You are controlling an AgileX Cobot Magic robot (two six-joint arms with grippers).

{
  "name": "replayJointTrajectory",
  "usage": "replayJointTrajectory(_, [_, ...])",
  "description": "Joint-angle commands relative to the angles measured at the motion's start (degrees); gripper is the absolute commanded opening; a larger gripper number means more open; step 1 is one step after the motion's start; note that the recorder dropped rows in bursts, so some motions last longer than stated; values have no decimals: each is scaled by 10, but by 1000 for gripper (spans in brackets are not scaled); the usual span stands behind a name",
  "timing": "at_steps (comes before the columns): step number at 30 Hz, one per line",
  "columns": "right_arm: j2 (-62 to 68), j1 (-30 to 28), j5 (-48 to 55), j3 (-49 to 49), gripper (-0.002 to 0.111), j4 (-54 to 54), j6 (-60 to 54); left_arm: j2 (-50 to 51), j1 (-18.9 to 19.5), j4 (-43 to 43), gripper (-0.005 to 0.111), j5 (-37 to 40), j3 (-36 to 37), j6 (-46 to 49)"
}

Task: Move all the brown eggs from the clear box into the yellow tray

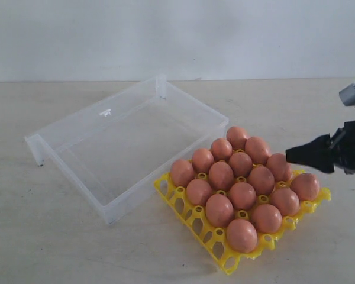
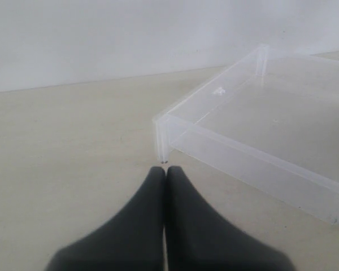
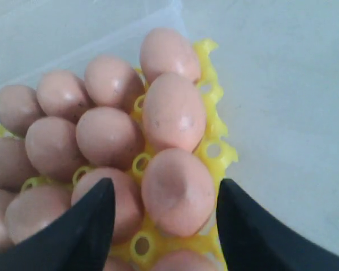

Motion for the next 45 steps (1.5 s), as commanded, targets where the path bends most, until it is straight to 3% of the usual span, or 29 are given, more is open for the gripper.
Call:
replayJointTrajectory(1, [-54,-1,-5,-66,52,2,84,-1,2,1,-4,-2,-1,0])
replayJointTrajectory(3, [-82,-1,-5,-105,48,10,138,-1,2,1,-4,-2,-1,0])
replayJointTrajectory(4, [-95,-1,-5,-129,40,17,173,-1,2,1,-4,-2,-1,0])
replayJointTrajectory(7, [-126,-1,-5,-195,0,10,280,-1,2,1,-4,-2,-1,0])
replayJointTrajectory(13, [-212,3,29,-209,-1,-15,341,-1,2,1,-4,-2,-1,0])
replayJointTrajectory(19, [-459,83,259,-97,-1,-71,345,-1,2,1,-4,-2,-1,0])
replayJointTrajectory(23, [-591,129,331,-43,-1,-71,286,-1,2,1,-4,-2,-1,0])
replayJointTrajectory(28, [-686,138,276,9,-1,-71,153,-1,2,1,-4,-2,-1,0])
replayJointTrajectory(31, [-710,138,226,28,-1,-71,188,-1,2,1,-4,-3,-1,0])
replayJointTrajectory(45, [-735,142,268,107,-1,-60,280,-1,2,1,-4,-2,-1,0])
